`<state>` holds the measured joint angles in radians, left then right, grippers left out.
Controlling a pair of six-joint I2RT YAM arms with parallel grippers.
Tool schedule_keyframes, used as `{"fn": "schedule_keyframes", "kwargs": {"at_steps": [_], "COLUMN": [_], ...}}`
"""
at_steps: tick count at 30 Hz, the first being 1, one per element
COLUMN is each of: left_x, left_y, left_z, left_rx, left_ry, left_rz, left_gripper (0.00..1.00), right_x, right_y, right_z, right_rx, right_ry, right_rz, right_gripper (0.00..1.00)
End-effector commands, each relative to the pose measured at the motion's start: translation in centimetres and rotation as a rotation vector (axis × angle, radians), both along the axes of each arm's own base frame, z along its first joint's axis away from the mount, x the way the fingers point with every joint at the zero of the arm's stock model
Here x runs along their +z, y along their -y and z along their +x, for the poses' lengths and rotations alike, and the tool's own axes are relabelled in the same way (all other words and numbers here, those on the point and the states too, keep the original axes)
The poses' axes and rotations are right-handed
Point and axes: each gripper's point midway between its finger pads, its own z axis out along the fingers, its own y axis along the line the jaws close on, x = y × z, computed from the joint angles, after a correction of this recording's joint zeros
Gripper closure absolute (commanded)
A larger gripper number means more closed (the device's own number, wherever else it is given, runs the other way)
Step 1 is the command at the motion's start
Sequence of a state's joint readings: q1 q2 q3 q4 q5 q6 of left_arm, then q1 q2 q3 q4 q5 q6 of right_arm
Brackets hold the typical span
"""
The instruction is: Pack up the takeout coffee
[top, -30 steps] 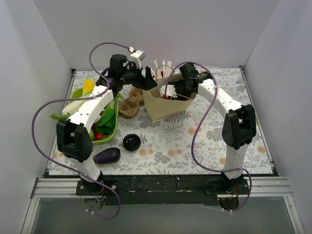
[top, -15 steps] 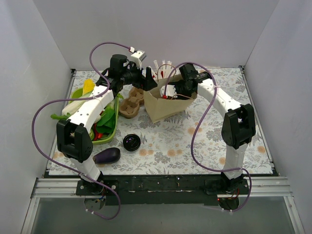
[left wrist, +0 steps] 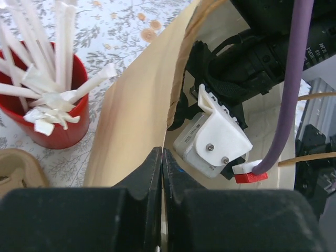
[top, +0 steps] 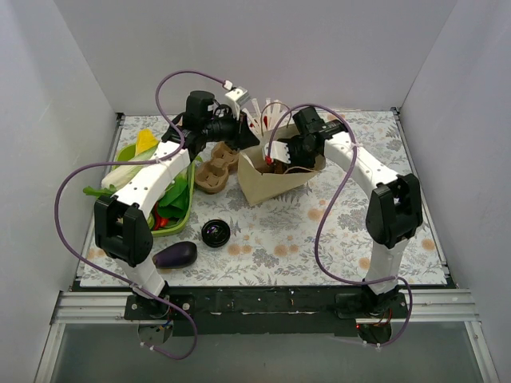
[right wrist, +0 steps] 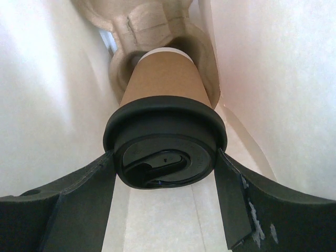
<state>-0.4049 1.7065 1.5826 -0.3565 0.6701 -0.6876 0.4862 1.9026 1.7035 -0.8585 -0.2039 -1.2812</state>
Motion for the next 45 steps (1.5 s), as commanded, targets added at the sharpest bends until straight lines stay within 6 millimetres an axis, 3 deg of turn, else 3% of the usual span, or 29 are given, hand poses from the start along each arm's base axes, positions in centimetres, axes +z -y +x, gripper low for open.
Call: {"fn": "schedule_keyframes", "kwargs": {"at_steps": [1, 3, 8, 13, 16, 17, 20, 30, 33, 40, 45], "left_x": [1.4, 1.7, 3.5, 3.9, 3.4, 3.2, 2.6, 2.2, 2.3, 2.7, 2.8], "left_y": [1.0, 1.4, 2.7, 3.1, 3.3, 3.4, 3.4, 2.9, 2.9, 2.8, 2.7], "left_z": [-2.5, -3.1, -6.8, -8.4, -9.1, -9.2, -9.6, -9.3, -9.3, -9.3, -9.3], "left_rx": [-0.108, -0.141, -0.349, -0.415, -0.422, -0.423, -0.424, -0.372, -0.366, -0.357, -0.346], "left_ry": [0.008, -0.012, -0.119, -0.184, -0.184, -0.189, -0.212, -0.114, -0.096, -0.08, -0.071], "left_rz": [-0.05, -0.071, -0.182, -0.215, -0.206, -0.204, -0.201, -0.162, -0.159, -0.158, -0.155], "left_gripper": [1.0, 1.0, 1.0, 1.0, 1.0, 1.0, 1.0, 0.59, 0.52, 0.47, 0.46], "right_x": [-1.4, -1.7, 0.2, 2.1, 2.2, 1.2, 0.6, -0.6, -0.7, -1.4, -3.0], "right_y": [1.3, 1.2, 0.8, 1.5, 1.9, 2.6, 3.2, 3.9, 4.1, 4.1, 4.7], "right_z": [-7.6, -8.7, -10.4, -13.0, -15.1, -16.0, -17.5, -18.0, -18.2, -18.7, -19.1], "right_rx": [-0.039, -0.034, -0.069, -0.104, -0.092, -0.094, -0.084, -0.1, -0.098, -0.089, -0.088], "right_ry": [-0.235, -0.238, -0.221, -0.221, -0.215, -0.232, -0.237, -0.235, -0.238, -0.255, -0.265], "right_rz": [-0.052, -0.056, -0.027, -0.001, -0.002, -0.034, -0.069, -0.104, -0.106, -0.119, -0.156], "right_gripper": [0.99, 0.99, 0.99, 0.99, 0.99, 0.99, 0.99, 0.99, 0.99, 0.99, 0.99]}}
